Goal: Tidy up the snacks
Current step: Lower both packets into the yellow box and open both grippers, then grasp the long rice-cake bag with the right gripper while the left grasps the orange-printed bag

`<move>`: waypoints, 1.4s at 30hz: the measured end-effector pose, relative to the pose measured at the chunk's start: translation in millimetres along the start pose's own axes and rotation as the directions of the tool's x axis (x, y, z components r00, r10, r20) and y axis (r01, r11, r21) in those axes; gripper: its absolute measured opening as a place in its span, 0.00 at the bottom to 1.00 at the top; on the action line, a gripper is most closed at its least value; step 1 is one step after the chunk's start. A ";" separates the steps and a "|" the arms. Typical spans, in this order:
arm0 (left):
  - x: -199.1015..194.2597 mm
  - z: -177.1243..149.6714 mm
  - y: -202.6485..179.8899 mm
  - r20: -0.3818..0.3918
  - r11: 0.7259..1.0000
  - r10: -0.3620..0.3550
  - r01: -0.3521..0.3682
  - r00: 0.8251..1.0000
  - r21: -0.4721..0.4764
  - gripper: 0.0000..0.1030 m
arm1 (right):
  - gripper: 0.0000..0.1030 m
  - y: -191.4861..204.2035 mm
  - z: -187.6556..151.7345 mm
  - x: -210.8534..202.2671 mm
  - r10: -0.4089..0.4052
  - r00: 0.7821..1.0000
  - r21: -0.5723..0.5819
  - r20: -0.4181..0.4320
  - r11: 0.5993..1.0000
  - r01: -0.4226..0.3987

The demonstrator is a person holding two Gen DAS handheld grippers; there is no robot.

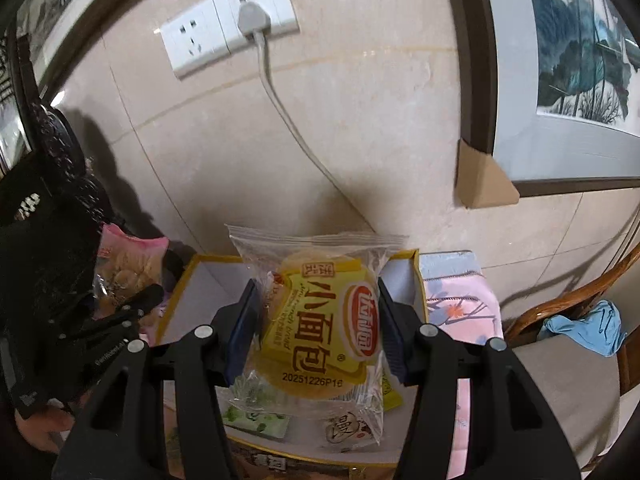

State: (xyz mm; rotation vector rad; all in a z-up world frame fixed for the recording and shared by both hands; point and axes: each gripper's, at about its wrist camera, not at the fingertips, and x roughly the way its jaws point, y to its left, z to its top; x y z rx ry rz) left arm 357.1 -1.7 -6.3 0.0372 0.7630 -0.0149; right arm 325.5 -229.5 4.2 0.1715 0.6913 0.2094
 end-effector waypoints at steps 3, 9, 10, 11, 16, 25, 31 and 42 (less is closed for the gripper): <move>8.1 -0.8 2.9 -0.004 1.000 -0.006 0.006 1.000 -0.014 0.49 | 0.54 -5.0 -3.3 14.5 -0.001 0.999 0.021 -0.033 1.000 0.001; 10.3 2.6 4.2 0.008 1.000 -0.009 0.009 1.000 -0.012 0.49 | 0.54 -8.0 -3.4 30.2 -0.012 0.998 0.020 -0.065 1.000 0.014; 10.3 3.4 3.3 0.011 1.000 -0.005 0.005 1.000 -0.007 0.49 | 0.54 -7.9 -2.5 30.7 -0.012 0.998 0.021 -0.063 1.000 0.013; 10.2 3.9 1.7 0.012 1.000 0.002 -0.002 1.000 0.002 0.49 | 0.54 -8.5 -1.7 30.7 -0.015 0.998 0.019 -0.059 1.000 0.016; 5.1 7.7 -2.0 0.073 0.997 0.079 -0.080 0.994 0.001 0.98 | 0.99 -1.0 3.9 31.4 -0.082 0.995 -0.029 -0.048 0.996 0.081; -27.9 2.5 23.9 0.065 0.988 0.108 -0.100 0.992 -0.116 0.98 | 0.99 -15.9 -7.4 -19.1 -0.156 0.988 -0.013 0.009 0.988 0.156; -74.0 -29.0 37.1 0.073 0.978 0.111 -0.096 0.991 -0.185 0.98 | 0.99 -25.8 -37.4 -69.5 -0.125 0.992 0.061 0.029 0.990 0.123; -173.1 -68.8 34.8 0.113 0.976 0.123 -0.100 0.986 -0.192 0.98 | 0.99 -35.1 -60.8 -178.4 -0.090 0.984 0.148 0.155 0.987 0.067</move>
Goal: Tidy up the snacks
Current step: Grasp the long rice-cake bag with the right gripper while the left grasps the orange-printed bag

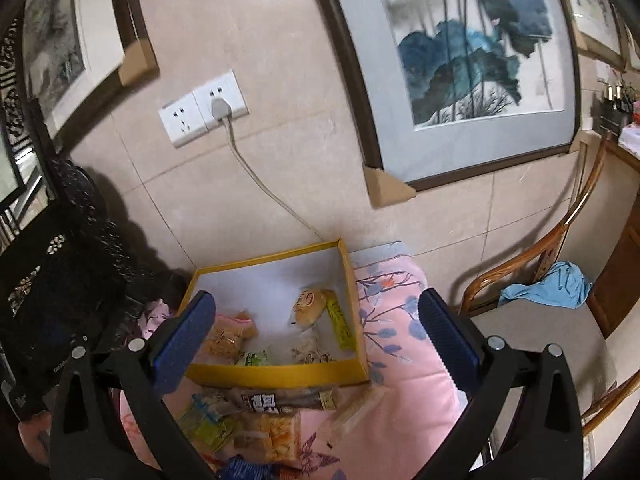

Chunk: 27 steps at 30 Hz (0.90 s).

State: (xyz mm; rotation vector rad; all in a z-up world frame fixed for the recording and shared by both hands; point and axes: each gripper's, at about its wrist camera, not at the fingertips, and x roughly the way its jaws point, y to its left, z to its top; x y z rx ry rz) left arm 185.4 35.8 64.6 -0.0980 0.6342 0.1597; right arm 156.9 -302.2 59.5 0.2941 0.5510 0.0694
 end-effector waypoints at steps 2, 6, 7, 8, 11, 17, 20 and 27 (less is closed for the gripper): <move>-11.4 -2.3 1.8 -0.002 1.000 -0.006 0.006 1.000 -0.014 0.98 | 0.99 -0.5 -3.3 -14.3 0.005 1.000 -0.012 0.015 1.000 -0.005; -31.7 -8.5 0.3 0.014 1.000 0.018 -0.018 1.000 -0.003 0.98 | 0.99 -1.3 -8.7 -40.2 0.009 0.999 -0.038 0.038 0.999 -0.008; -33.5 -10.0 -0.1 0.015 1.000 0.022 -0.022 1.000 -0.001 0.98 | 0.99 -3.1 -9.5 -43.4 0.012 0.999 -0.034 0.038 0.999 -0.010; -35.4 -12.3 -0.4 0.014 1.000 0.024 -0.024 1.000 0.002 0.98 | 0.99 -5.3 -10.5 -47.0 0.012 0.999 -0.029 0.037 1.000 -0.011; -35.4 -24.7 0.4 -0.004 0.999 0.030 -0.030 1.000 0.021 0.98 | 0.99 -11.7 -17.8 -50.5 -0.015 1.000 -0.024 0.024 1.000 0.016; -9.6 -61.0 17.7 -0.090 0.992 0.117 -0.112 0.989 0.058 0.98 | 0.99 -28.2 -47.5 -24.6 -0.044 0.996 0.002 -0.078 0.999 0.044; 5.7 -75.6 31.0 -0.143 0.989 0.136 -0.127 0.980 0.069 0.98 | 0.99 -22.4 -66.2 -11.2 0.001 0.993 -0.069 -0.121 0.998 -0.010; 26.5 -109.5 42.4 -0.202 0.980 0.170 -0.145 0.965 0.135 0.98 | 0.99 -18.3 -126.1 16.6 0.248 0.914 -0.117 -0.322 0.947 -0.298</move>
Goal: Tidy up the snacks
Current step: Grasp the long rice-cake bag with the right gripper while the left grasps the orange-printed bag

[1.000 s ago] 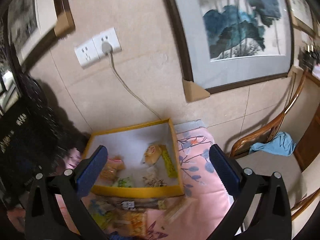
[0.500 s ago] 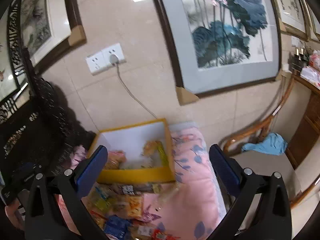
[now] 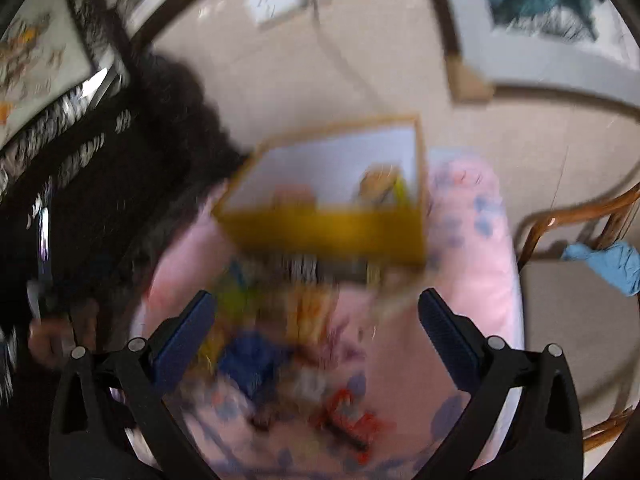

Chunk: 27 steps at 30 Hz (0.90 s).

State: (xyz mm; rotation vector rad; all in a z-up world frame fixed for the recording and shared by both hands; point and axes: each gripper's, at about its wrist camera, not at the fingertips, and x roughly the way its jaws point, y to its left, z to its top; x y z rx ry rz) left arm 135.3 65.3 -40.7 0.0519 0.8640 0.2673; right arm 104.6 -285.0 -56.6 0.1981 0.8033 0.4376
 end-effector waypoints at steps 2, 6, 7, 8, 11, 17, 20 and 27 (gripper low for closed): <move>4.9 -11.5 -1.2 -0.007 1.000 0.023 -0.023 1.000 0.006 0.98 | 0.99 -8.9 -19.8 14.4 -0.098 0.993 0.042 -0.072 0.994 0.101; -2.8 -37.6 -3.0 -0.037 1.000 -0.012 0.012 0.999 -0.022 0.98 | 0.99 -35.6 -54.2 32.2 -0.246 0.962 0.170 -0.121 0.949 0.265; -5.9 -43.8 -4.0 -0.034 0.999 -0.026 0.026 0.999 -0.025 0.98 | 0.99 -42.3 -59.4 35.2 -0.287 0.949 0.207 -0.131 0.928 0.309; -8.5 -51.6 -5.2 -0.029 0.999 -0.021 0.021 0.999 -0.029 0.98 | 0.99 -51.1 -64.7 39.1 -0.318 0.937 0.263 -0.146 0.900 0.347; -8.4 -72.5 -13.7 -0.035 1.000 0.025 -0.025 0.999 0.005 0.98 | 0.99 -65.9 -68.5 49.2 -0.298 0.942 0.395 -0.155 0.855 0.336; 1.0 -94.7 -36.4 -0.099 0.989 0.054 -0.040 0.994 0.139 0.98 | 0.99 -61.7 -37.0 92.8 -0.318 0.934 0.363 -0.161 0.861 0.355; 0.5 -98.0 -40.4 -0.105 0.987 0.039 -0.021 0.994 0.162 0.98 | 0.99 -69.2 -26.3 118.8 -0.315 0.932 0.432 -0.179 0.826 0.362; -3.7 -99.1 -25.4 -0.064 0.992 0.027 -0.019 0.998 0.128 0.98 | 0.90 -72.5 -7.5 178.8 -0.450 0.852 0.391 -0.267 0.758 0.523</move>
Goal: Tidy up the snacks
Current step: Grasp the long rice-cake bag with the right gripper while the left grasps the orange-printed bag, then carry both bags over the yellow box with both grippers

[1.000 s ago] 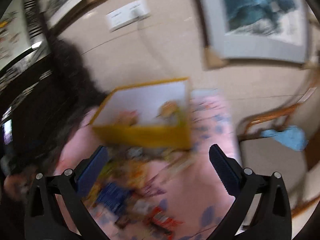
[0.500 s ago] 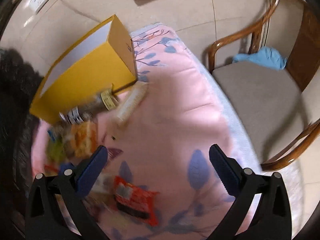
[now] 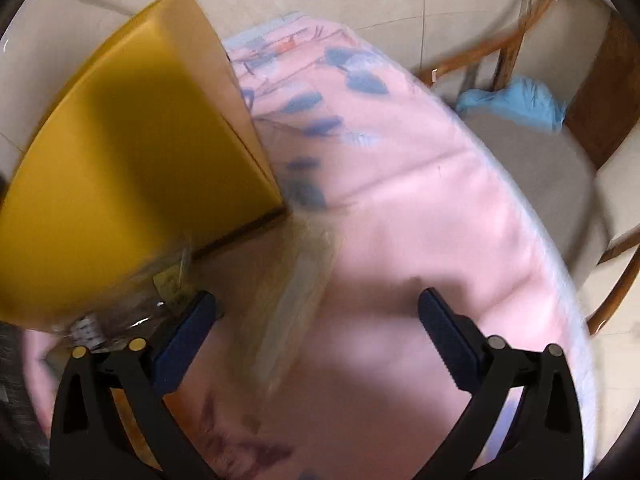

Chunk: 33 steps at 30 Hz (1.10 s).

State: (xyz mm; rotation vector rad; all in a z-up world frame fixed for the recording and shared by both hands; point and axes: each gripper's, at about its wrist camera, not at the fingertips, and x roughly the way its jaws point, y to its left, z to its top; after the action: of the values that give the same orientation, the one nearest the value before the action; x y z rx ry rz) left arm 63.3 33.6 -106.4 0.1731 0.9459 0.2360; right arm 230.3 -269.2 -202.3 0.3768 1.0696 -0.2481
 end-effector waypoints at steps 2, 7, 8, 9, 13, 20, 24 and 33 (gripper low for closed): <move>5.5 -2.1 0.4 -0.021 1.000 -0.018 0.017 1.000 -0.019 0.98 | 0.48 15.3 -4.7 -6.6 0.052 0.998 -0.137 0.031 0.989 -0.048; 17.3 1.5 -19.9 -0.031 0.995 -0.099 0.099 0.995 0.003 0.98 | 0.27 -9.3 -19.5 -17.4 0.155 0.987 -0.145 -0.038 0.977 -0.159; 19.3 2.8 -26.5 -0.030 0.995 -0.101 0.102 0.994 0.020 0.98 | 0.27 -17.7 -22.2 -20.2 0.165 0.985 -0.121 -0.046 0.978 -0.170; 22.5 4.6 -33.3 -0.031 0.993 -0.105 0.107 0.994 0.043 0.98 | 0.27 -25.7 -24.7 -23.8 0.170 0.984 -0.109 -0.050 0.978 -0.175; 42.9 14.6 -60.3 -0.012 0.986 -0.101 0.102 0.995 0.131 0.98 | 0.27 -52.5 -34.6 -37.8 0.197 0.980 -0.091 -0.043 0.976 -0.200; 61.2 19.6 -57.9 -0.048 0.979 -0.170 0.174 0.984 0.105 0.46 | 0.27 -81.3 -39.1 -73.8 0.248 0.969 -0.072 -0.001 0.966 -0.248; 56.1 25.1 -42.0 -0.054 0.974 -0.219 0.221 0.974 0.043 0.43 | 0.27 -92.8 -39.5 -96.8 0.276 0.961 -0.064 0.027 0.960 -0.274; 21.9 44.8 -21.7 -0.002 0.960 -0.280 0.280 0.960 0.015 0.42 | 0.27 -92.4 -43.8 -129.6 0.312 0.948 -0.081 0.066 0.949 -0.306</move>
State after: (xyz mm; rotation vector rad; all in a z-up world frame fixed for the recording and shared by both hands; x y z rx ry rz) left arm 115.0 16.9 -103.2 0.0513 0.9603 -0.0332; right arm 100.5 -332.9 -122.6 0.4625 0.9245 0.0543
